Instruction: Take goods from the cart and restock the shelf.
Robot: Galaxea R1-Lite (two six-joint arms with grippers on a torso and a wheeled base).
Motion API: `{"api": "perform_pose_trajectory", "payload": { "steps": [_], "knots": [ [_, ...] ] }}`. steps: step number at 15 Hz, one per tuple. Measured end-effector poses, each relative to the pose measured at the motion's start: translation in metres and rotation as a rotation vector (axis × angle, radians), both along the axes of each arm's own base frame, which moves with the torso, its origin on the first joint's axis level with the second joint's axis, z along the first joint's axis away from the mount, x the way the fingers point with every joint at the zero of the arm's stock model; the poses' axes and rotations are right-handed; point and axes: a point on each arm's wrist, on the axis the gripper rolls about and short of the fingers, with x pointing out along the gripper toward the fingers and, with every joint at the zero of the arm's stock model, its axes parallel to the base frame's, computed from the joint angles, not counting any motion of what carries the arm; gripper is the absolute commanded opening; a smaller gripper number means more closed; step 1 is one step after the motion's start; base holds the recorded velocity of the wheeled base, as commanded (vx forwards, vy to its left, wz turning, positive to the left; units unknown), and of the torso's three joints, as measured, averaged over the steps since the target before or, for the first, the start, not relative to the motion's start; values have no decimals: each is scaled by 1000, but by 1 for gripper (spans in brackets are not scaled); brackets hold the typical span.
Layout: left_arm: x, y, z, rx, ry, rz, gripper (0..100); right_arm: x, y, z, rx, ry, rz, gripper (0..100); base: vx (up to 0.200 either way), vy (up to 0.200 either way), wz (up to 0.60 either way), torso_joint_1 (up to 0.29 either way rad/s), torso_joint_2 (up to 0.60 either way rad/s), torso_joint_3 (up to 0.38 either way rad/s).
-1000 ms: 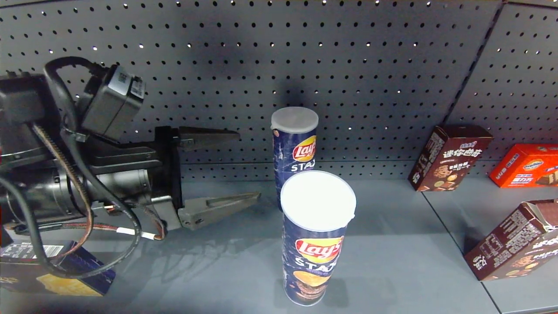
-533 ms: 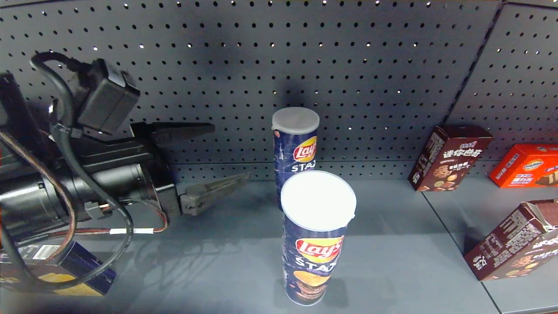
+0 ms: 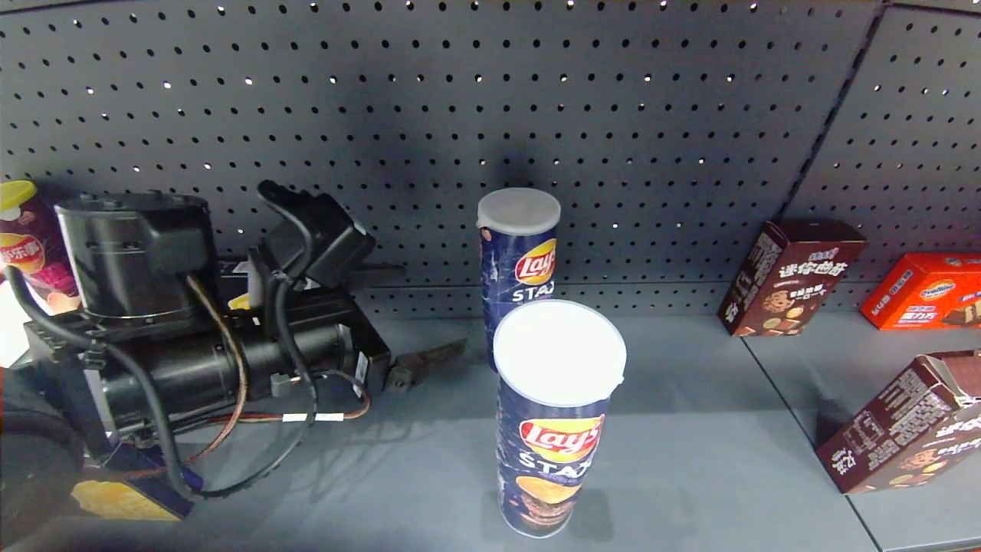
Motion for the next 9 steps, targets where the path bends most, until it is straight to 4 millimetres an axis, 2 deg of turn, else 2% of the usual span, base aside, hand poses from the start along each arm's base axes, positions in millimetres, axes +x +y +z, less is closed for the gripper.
{"api": "perform_pose_trajectory", "payload": {
  "steps": [4,9],
  "knots": [
    [24,-11,-6,7,16,-7,100,0,0,0,0,0,0,100,0,0,0,0,0,0],
    [39,-22,-20,15,57,-66,100,0,0,0,0,0,0,100,0,0,0,0,0,0]
  ]
}}
